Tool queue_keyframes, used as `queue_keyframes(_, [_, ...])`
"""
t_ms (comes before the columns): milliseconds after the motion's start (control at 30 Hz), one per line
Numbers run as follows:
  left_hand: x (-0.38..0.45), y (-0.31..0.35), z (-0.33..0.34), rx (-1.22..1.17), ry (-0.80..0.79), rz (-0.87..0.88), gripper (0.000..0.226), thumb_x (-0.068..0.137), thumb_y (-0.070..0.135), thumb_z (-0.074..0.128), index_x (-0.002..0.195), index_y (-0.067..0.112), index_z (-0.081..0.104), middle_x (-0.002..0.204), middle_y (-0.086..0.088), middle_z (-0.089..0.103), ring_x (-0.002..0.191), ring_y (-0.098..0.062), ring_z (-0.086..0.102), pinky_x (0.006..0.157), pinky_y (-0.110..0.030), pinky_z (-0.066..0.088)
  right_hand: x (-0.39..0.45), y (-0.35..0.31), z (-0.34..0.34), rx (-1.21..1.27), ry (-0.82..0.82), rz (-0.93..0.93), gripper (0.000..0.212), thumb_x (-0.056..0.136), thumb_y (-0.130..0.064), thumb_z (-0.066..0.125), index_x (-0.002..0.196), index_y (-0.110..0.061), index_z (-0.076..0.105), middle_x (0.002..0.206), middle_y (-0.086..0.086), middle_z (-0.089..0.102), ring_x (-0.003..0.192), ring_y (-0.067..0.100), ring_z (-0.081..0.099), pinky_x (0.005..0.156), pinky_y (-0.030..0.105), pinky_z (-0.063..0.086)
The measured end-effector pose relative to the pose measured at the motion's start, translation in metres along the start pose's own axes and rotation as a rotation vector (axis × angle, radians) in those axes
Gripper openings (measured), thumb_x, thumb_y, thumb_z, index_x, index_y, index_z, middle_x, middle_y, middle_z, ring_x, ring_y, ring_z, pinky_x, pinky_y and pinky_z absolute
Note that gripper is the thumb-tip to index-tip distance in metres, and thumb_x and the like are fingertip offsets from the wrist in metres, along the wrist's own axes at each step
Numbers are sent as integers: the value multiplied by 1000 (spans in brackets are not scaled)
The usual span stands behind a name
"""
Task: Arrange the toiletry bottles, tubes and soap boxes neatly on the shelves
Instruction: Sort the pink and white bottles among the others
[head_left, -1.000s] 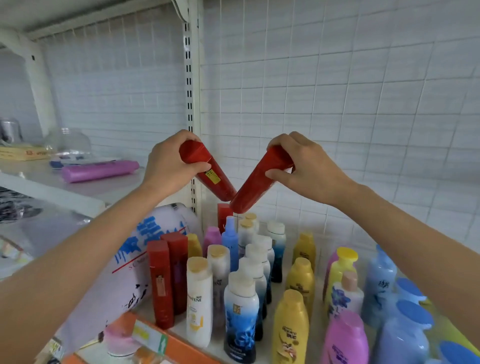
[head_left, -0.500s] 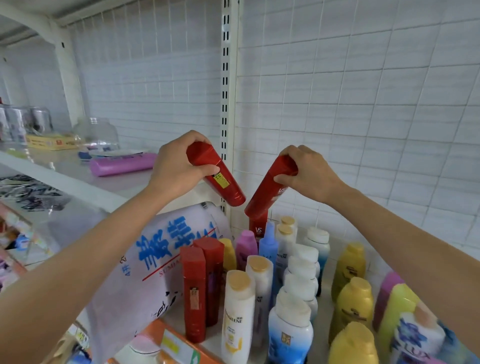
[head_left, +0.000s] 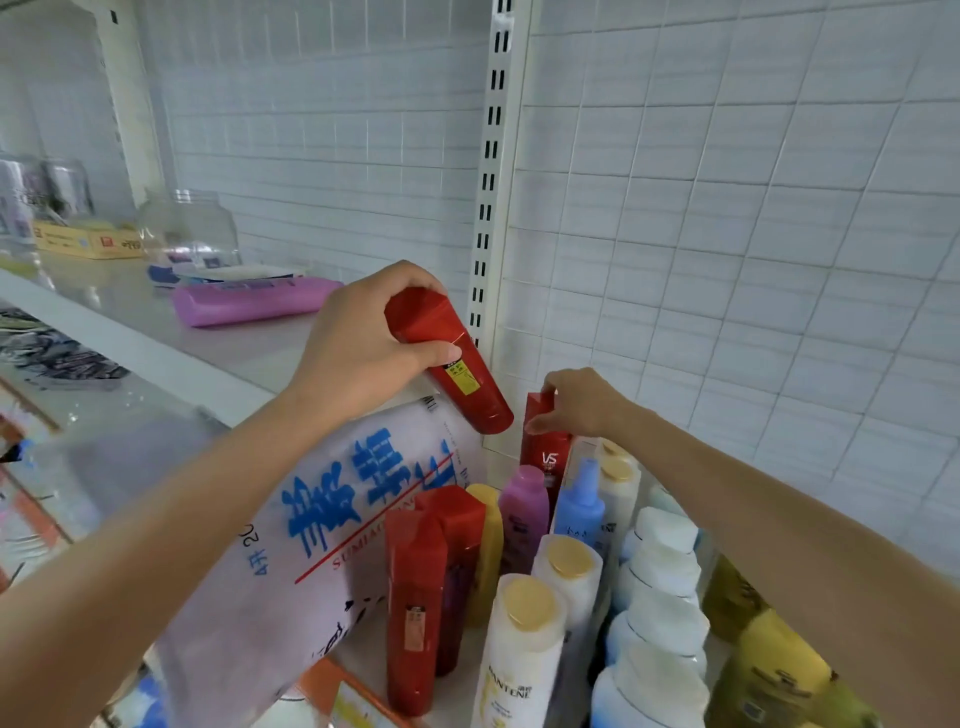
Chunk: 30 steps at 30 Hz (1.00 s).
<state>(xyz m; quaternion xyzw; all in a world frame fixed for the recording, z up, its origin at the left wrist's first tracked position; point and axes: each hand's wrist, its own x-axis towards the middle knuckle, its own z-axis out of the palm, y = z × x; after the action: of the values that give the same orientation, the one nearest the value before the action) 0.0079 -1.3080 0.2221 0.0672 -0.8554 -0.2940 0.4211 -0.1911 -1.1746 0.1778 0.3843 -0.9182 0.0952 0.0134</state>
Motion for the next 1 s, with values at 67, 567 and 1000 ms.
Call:
queue_keyframes(67, [-2, -3, -2, 4, -8, -2, 38, 65, 21, 81, 95, 30, 59, 88, 20, 61, 84, 1, 58, 76, -15, 43, 4, -4, 10, -26, -40, -3, 50, 78, -40, 69, 106, 1, 61, 102, 14, 67, 85, 23, 59, 71, 31, 46])
queue_keyframes(567, [-6, -5, -1, 37, -53, -24, 38, 66, 19, 80, 97, 27, 60, 92, 16, 62, 86, -2, 57, 73, -8, 39, -1, -2, 4, -203, -162, -72, 45, 86, -42, 59, 106, -1, 59, 105, 13, 62, 87, 22, 57, 73, 30, 44])
queue_keyframes(1000, [-9, -6, 4, 36, -68, -39, 40, 65, 19, 81, 98, 28, 60, 90, 16, 62, 87, -4, 58, 74, -9, 40, -10, -25, 23, -346, -327, -189, 23, 81, -25, 64, 76, -2, 64, 71, 9, 60, 72, 22, 56, 62, 27, 41])
